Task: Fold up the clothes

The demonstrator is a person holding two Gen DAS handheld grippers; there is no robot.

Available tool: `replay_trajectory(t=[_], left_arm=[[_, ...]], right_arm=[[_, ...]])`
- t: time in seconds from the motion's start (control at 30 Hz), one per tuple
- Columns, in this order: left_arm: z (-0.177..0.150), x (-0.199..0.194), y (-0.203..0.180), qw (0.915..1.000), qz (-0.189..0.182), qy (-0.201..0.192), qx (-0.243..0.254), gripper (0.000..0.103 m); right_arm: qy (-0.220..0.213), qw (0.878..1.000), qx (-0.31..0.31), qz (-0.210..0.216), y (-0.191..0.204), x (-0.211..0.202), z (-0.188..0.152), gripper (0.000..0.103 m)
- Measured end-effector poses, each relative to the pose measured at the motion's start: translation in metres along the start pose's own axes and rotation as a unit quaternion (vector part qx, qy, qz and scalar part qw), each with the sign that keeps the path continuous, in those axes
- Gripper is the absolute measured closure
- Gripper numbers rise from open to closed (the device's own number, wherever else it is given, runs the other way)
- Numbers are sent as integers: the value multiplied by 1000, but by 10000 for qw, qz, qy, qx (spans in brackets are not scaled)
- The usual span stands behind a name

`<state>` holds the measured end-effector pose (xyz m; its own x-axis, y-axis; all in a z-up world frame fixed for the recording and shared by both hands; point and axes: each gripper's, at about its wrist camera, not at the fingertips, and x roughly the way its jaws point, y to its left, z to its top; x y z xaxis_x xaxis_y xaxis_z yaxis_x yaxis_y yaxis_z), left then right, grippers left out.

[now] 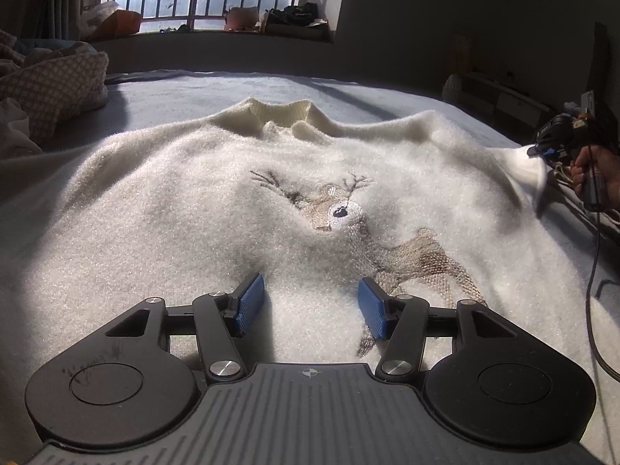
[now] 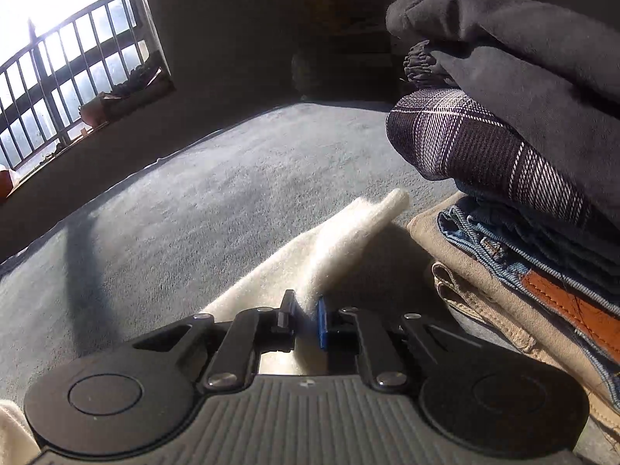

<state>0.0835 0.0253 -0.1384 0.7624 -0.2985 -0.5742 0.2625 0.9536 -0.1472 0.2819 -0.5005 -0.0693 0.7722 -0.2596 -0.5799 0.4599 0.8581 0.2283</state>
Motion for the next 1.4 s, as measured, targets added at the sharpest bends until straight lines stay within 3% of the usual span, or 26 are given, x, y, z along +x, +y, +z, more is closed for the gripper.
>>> replay_trajectory(t=[0.17, 0.33, 0.43, 0.6, 0.7, 0.8, 0.93, 1.1, 1.17, 1.23, 1.27, 1.3, 1.4], left_arm=[[0, 0, 1, 10000, -9, -13, -11, 49], [0, -1, -1, 10000, 16, -15, 20, 49], [0, -1, -2, 10000, 40, -13, 44, 49], [0, -1, -4, 9999, 85, -9, 89, 48], [0, -1, -4, 9999, 92, -3, 83, 48], [4, -11, 8, 9997, 173, -1, -172, 48], [10, -23, 25, 9983, 280, 3, -513, 48], [17, -38, 46, 9947, 413, 7, -938, 45], [19, -45, 55, 9926, 473, 8, -1115, 44], [14, -61, 78, 9861, 770, 2, -1470, 44], [9, -68, 87, 9834, 885, 36, -1587, 44], [5, -76, 97, 9804, 996, 71, -1701, 44], [-8, -95, 115, 9751, 1046, 102, -1953, 44]], right_arm=[[-1056, 9915, -635, 421, 29, -87, 28, 93], [-1908, 9795, -629, 150, 21, -168, 31, 94], [-1923, 9809, -301, -4, 3, -188, 25, 94], [-1885, 9808, 483, 89, -23, -192, 22, 94], [-2058, 9755, 614, 476, -16, -206, 24, 94], [-2353, 9653, 226, 1107, 16, -228, 30, 93], [-2613, 9399, -818, 2040, 79, -259, 24, 93], [-2448, 8798, -2499, 3219, 172, -291, -32, 93], [-2077, 8583, -2959, 3642, 204, -293, -72, 92], [-1406, 8412, -3457, 3913, 233, -289, -117, 90], [-1072, 8308, -3699, 4019, 246, -287, -140, 82], [-767, 8224, -3956, 4016, 252, -284, -163, 71], [155, 7893, -4685, 3966, 271, -275, -230, 70]])
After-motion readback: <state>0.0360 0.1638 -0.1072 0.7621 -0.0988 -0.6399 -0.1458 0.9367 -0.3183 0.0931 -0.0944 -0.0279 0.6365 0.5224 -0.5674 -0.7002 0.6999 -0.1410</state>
